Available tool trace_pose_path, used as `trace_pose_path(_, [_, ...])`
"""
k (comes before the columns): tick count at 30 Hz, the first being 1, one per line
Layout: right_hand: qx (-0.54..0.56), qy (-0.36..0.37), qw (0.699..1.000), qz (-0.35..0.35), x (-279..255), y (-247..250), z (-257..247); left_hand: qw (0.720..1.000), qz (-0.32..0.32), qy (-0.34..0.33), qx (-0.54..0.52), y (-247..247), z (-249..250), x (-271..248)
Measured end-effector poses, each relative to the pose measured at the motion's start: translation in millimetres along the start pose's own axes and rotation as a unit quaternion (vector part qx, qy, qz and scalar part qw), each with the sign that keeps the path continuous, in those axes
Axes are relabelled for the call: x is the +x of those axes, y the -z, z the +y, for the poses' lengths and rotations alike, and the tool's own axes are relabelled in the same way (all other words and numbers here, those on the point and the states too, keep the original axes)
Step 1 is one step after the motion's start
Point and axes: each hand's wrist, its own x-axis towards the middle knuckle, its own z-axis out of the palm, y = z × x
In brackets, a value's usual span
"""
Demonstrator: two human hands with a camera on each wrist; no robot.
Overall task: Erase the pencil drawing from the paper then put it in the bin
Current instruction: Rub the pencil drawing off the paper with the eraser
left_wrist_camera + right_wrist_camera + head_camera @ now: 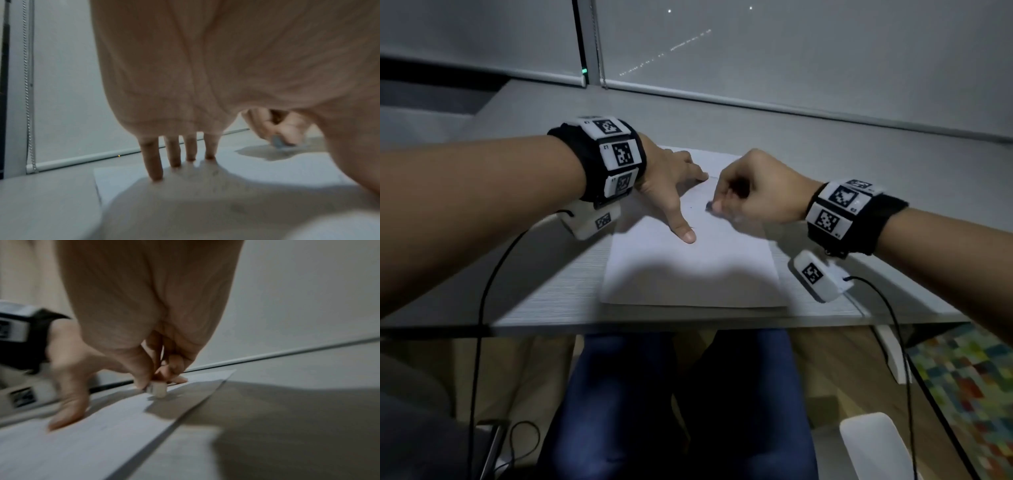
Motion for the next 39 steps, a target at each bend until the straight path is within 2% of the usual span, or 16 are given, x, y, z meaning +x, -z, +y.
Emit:
trace_pose_path(2, [0.02, -0.038, 0.998, 0.048, 5.1, 8.0, 12.7, 1.0, -0.016, 0.014, -0.013, 5.5, 2.9, -3.3])
trace_pose_path(4, [-0.016, -0.052, 0.998, 0.042, 7.2, 13.1, 17.2, 1.0, -0.004, 0.027, -0.012, 8.3, 7.5, -2.1])
trace_pose_path(10, [-0.07, -0.023, 0.997, 0.019, 6.8, 2.3, 13.9, 0.993, 0.111, -0.027, 0.025, -1.6, 19.0, 11.6])
trace_pose_path(14, [-0.087, -0.009, 0.996, 0.023, 8.6, 0.7, 12.5, 0.996, 0.076, -0.045, 0.023, -0.7, 21.6, 12.4])
trace_pose_path(22, [-0.101, -0.001, 0.994, 0.037, 23.5, -3.2, 9.3, 0.996, 0.078, -0.039, 0.006, -6.2, 15.1, 17.8])
trace_pose_path(28, [-0.089, 0.067, 0.993, -0.034, 7.3, -6.0, -6.8, 0.998, 0.053, -0.036, -0.003, -5.6, 15.1, 15.0])
trace_pose_path(35, [-0.099, 0.025, 0.995, 0.018, 31.3, 0.2, -1.1, 0.998, 0.061, -0.016, 0.002, -4.6, 16.4, 18.1])
trace_pose_path(39, [-0.081, 0.051, 0.995, -0.024, 17.1, -4.5, -9.7, 0.999, 0.051, -0.011, 0.007, -2.8, 18.5, 18.2])
